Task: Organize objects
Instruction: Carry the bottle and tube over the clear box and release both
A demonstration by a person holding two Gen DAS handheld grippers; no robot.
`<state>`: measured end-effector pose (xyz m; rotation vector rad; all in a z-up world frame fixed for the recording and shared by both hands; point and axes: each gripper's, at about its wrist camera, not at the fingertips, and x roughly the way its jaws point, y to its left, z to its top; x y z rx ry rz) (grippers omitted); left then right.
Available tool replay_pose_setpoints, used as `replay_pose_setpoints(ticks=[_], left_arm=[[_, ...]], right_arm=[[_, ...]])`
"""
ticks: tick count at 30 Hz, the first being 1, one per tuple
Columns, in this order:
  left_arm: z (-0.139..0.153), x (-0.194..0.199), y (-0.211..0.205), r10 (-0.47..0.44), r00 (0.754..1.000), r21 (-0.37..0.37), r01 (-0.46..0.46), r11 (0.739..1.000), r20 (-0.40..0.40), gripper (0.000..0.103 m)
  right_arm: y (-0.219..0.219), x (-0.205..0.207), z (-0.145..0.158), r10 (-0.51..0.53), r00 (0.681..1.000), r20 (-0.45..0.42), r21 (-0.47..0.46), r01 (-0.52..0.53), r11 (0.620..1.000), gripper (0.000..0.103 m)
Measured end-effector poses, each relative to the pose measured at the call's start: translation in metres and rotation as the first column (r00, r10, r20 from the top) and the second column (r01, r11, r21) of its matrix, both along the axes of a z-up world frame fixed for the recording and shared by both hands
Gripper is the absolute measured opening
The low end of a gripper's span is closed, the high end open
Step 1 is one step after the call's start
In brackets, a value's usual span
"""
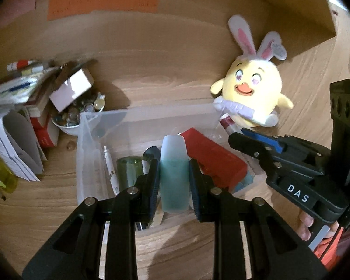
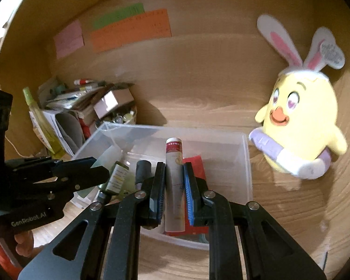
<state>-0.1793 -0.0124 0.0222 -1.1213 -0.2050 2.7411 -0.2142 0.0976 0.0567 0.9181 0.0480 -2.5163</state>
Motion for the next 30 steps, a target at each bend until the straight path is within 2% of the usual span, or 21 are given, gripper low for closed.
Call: replay_pose_setpoints(ticks=[12,21,30], left_arm=[[-0.021,-0.012,-0.005,0.0,0.998,0.006,-0.001,1.0,0.068,0.024],[-0.03,-0.015,-0.004,0.004,0.995,0.006,-0.005,1.0,0.1,0.024],[-0.025,-0.01,-0.006,0.007,0.996,0.007,-0.007,1.0,0.09,0.024]], right_arm=[[-0.017,-0.014,-0.03,0.011,0.998,0.068,0.074,-0.016,0.997,0.014],[-0.02,-0.015,-0.037,0.016,0.996,0.087,0.098,-0.025,0.995,0.014],[-0.018,-0.012,-0.033,0.007,0.995,0.1,0.106,-0.017,0.994,0.015]])
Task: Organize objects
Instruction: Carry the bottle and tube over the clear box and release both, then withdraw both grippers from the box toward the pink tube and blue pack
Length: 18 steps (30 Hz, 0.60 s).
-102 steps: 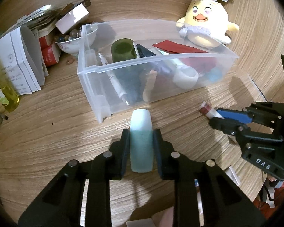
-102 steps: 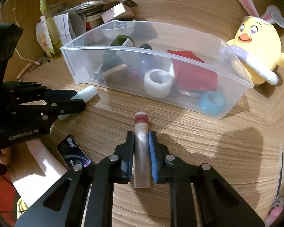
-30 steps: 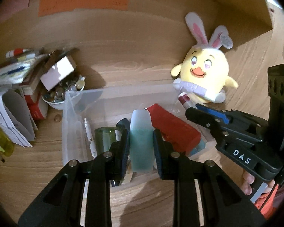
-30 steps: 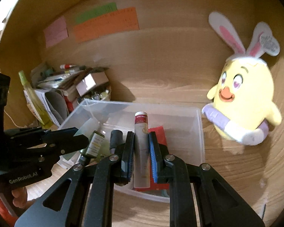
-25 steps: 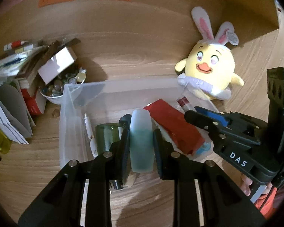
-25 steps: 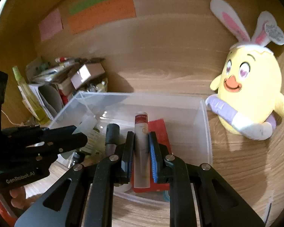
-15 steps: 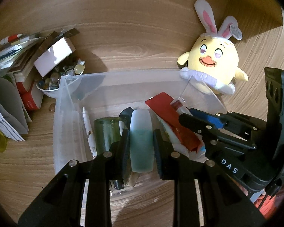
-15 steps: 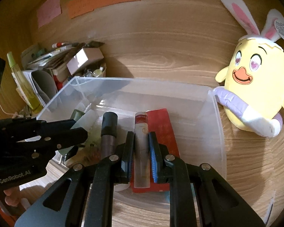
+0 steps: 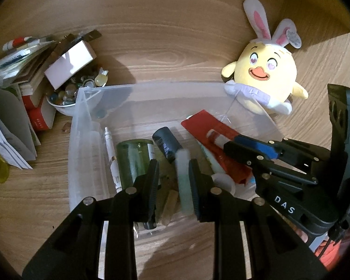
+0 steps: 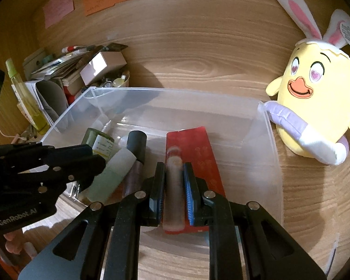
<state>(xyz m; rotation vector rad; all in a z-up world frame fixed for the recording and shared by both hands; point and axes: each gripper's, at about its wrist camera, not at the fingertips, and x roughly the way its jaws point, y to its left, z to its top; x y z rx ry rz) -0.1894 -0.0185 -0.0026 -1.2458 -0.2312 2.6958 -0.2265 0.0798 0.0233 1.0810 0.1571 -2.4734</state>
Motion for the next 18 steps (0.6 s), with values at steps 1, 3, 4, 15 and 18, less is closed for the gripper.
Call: replay_pose_setpoints(ticks=[1,3,4,15,18], left_arm=[[0.002,0.002,0.0,0.001,1.0,-0.001,-0.001,1.0,-0.007,0.024],[0.009,0.007,-0.001,0.003,1.0,-0.003,-0.003,1.0,-0.024,0.025],[0.012,0.009,-0.001,0.002,1.0,-0.004,-0.002,1.0,-0.03,0.025],[0.033,0.056,-0.01,0.007,0.994,-0.033,-0.011,0.999,-0.108,0.048],[0.034,0.069,-0.012,0.012,0.993,-0.052,-0.019,0.998,-0.119,0.055]], right_arm=[[0.001,0.001,0.002,0.0,1.0,-0.004,-0.001,0.0,1.0,0.017],[0.003,0.005,0.006,-0.006,1.0,-0.021,-0.002,0.006,1.0,0.024],[0.004,0.008,0.009,-0.009,0.999,-0.033,-0.003,0.009,1.0,0.029],[0.009,0.048,0.032,0.018,0.995,-0.1,-0.017,-0.02,1.0,0.046],[0.009,0.063,0.035,0.037,0.993,-0.112,-0.018,-0.04,0.999,0.05]])
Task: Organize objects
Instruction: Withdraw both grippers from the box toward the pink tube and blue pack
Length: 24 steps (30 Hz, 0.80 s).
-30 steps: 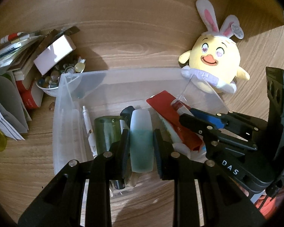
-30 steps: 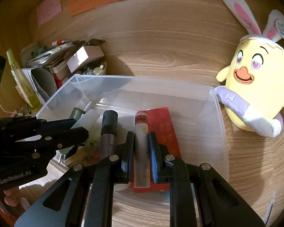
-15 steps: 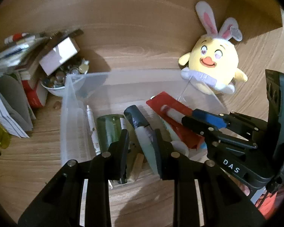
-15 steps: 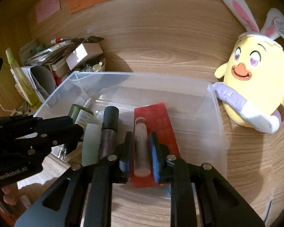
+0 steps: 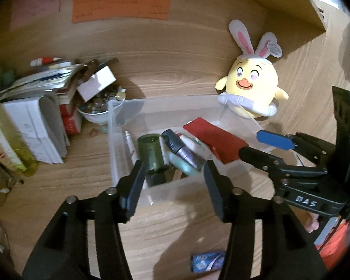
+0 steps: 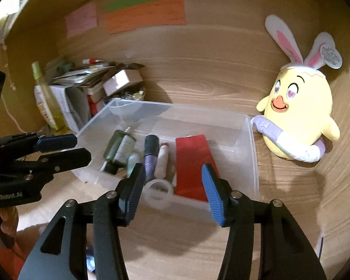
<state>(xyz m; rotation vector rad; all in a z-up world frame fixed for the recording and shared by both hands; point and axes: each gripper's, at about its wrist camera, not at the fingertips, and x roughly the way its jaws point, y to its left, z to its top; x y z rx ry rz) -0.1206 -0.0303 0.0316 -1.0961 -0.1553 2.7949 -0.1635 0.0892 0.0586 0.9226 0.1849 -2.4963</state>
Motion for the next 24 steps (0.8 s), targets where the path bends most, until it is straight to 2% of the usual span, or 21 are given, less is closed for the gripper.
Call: replay_pose_setpoints(ticks=[6,12,18,24], left_arm=[[-0.006,0.028,-0.004,0.006,1.0,-0.028,-0.006,1.0,0.013,0.061],[-0.017,0.062,-0.01,0.03,0.999,-0.067,-0.028,0.997,0.03,0.066],[-0.037,0.087,-0.028,0.075,0.993,-0.053,-0.07,0.996,0.09,0.066],[-0.058,0.105,-0.035,0.099,0.984,-0.055,-0.092,0.994,0.147,0.066]], right_arm=[[-0.006,0.031,-0.002,0.053,0.999,-0.012,0.003,-0.053,0.999,0.059],[-0.018,0.057,-0.017,0.125,0.992,0.028,0.011,-0.126,0.992,0.059],[-0.034,0.077,-0.039,0.218,0.971,0.095,0.015,-0.22,0.975,0.059],[-0.047,0.091,-0.06,0.264,0.953,0.145,0.056,-0.274,0.96,0.059]])
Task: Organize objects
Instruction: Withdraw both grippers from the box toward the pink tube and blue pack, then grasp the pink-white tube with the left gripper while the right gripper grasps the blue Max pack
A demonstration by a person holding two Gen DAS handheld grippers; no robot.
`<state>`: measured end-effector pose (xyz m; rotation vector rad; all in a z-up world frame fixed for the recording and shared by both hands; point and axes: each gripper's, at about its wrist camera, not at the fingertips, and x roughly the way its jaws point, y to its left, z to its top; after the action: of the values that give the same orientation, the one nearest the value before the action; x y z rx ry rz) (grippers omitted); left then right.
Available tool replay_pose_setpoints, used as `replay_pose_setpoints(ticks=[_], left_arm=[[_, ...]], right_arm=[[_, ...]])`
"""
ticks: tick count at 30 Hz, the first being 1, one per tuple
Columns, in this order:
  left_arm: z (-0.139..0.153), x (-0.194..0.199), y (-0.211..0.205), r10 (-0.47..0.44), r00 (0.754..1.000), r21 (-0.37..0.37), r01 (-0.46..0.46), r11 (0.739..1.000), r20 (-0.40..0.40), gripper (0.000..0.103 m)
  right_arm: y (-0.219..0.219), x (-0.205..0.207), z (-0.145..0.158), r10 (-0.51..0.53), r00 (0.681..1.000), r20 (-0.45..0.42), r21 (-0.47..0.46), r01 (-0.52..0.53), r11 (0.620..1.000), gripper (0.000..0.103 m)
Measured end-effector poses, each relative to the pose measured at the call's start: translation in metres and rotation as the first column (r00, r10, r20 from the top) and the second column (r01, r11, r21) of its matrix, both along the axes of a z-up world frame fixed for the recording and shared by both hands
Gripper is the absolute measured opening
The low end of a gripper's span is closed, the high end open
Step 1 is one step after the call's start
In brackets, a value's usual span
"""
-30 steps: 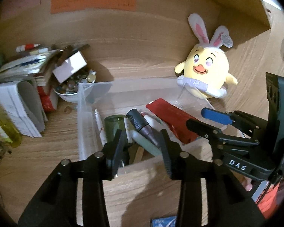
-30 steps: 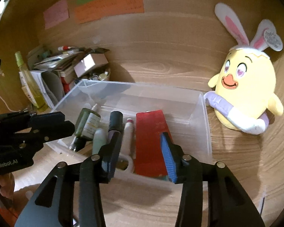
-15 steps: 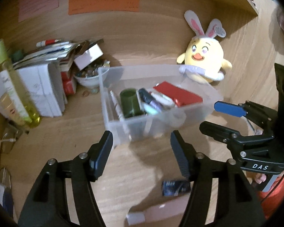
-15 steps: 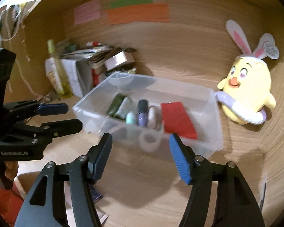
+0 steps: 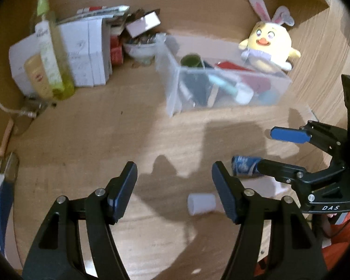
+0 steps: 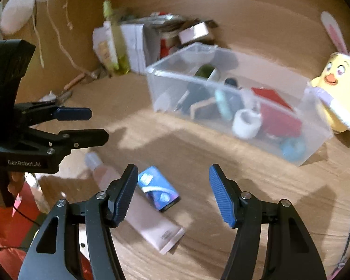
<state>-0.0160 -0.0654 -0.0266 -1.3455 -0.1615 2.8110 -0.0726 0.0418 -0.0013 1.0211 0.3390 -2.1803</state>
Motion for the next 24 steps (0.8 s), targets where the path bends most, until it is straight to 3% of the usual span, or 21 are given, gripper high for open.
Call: replay_pose_setpoints(ticks=[8,13,16,24], left_arm=[[-0.002,0.018,0.008,-0.021,1.0,-0.01,0.021,1.0,-0.018,0.066],[-0.002,0.021,0.02,-0.07,0.997,-0.021,0.07,0.997,-0.026,0.066],[-0.005,0.02,0.029,-0.109,0.994,-0.034,0.109,0.993,-0.014,0.066],[-0.013,0.016,0.052,-0.216,0.976,-0.07,0.217,0.974,0.009,0.066]], right_arm=[[-0.012,0.003,-0.011,0.027,1.0,-0.001,0.058,-0.027,0.998,0.058],[-0.011,-0.004,-0.013,0.013,1.0,0.023,0.067,-0.014,0.998,0.038],[-0.006,-0.006,-0.012,0.005,0.999,0.044,0.045,-0.007,0.999,0.034],[0.001,0.003,-0.003,0.047,0.998,0.031,0.042,-0.048,0.998,0.033]])
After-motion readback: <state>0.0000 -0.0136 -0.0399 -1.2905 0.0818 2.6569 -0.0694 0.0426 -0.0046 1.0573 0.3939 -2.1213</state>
